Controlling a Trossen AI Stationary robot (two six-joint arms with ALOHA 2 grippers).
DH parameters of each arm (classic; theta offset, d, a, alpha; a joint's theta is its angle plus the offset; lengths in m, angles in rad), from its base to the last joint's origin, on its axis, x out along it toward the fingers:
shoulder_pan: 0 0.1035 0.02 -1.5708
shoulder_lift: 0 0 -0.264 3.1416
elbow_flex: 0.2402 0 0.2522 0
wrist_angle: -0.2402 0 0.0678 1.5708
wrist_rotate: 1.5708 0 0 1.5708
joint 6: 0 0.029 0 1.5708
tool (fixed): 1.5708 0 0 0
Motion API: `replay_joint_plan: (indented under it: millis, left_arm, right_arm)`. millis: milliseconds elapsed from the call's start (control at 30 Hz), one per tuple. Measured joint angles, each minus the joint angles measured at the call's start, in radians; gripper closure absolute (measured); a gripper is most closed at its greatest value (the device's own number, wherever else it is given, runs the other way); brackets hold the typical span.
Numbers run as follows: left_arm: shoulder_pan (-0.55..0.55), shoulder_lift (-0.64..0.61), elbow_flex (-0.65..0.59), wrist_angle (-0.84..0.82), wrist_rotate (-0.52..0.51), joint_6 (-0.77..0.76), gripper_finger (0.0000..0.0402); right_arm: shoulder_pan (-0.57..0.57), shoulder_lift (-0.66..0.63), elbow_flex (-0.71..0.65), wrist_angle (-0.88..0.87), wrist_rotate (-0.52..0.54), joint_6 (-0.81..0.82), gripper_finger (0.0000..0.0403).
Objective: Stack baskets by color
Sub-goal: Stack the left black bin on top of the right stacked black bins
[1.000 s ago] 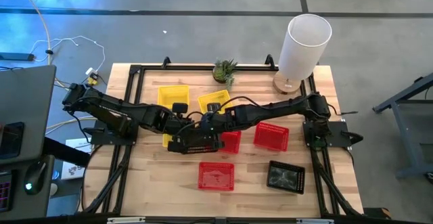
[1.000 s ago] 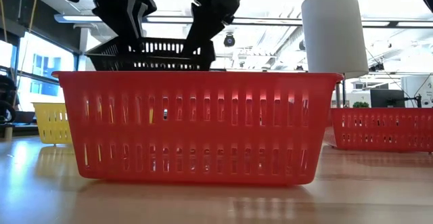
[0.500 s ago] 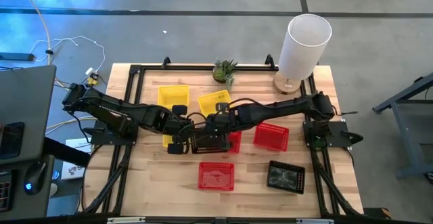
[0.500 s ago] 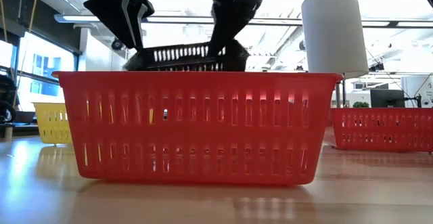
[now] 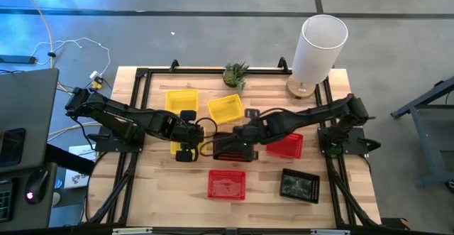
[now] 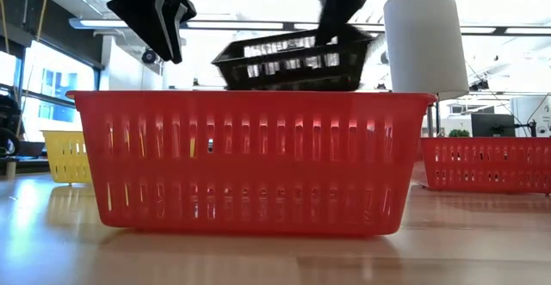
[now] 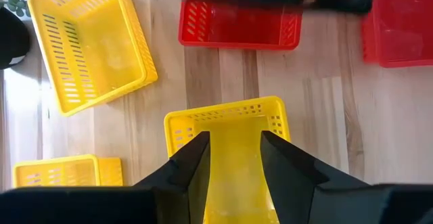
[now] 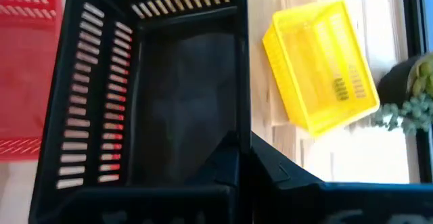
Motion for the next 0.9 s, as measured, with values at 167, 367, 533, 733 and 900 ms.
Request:
replay_joint_plan:
  millis: [167,367,533,733,900]
  left_arm:
    - [0.001,0.000,0.000,0.000,0.000,0.000,0.0286]
    - [0.002,0.000,0.000,0.001,0.002,-0.007,0.0286]
    - [0.002,0.000,0.000,0.001,0.003,-0.008,0.0286]
    - [0.002,0.000,0.000,0.004,0.003,-0.019,0.0286]
    - [0.002,0.000,0.000,0.005,0.003,-0.035,0.0286]
  right_arm:
    - [0.025,-0.135,-0.150,0.039,0.033,0.106,0.0403]
    - [0.068,-0.336,-0.358,0.111,0.023,0.232,0.0403]
    - [0.121,-0.500,-0.483,0.136,-0.019,0.313,0.0403]
    - [0.215,-0.670,-0.588,0.139,-0.051,0.408,0.0403]
    - [0.309,-0.781,-0.682,0.146,-0.057,0.500,0.0403]
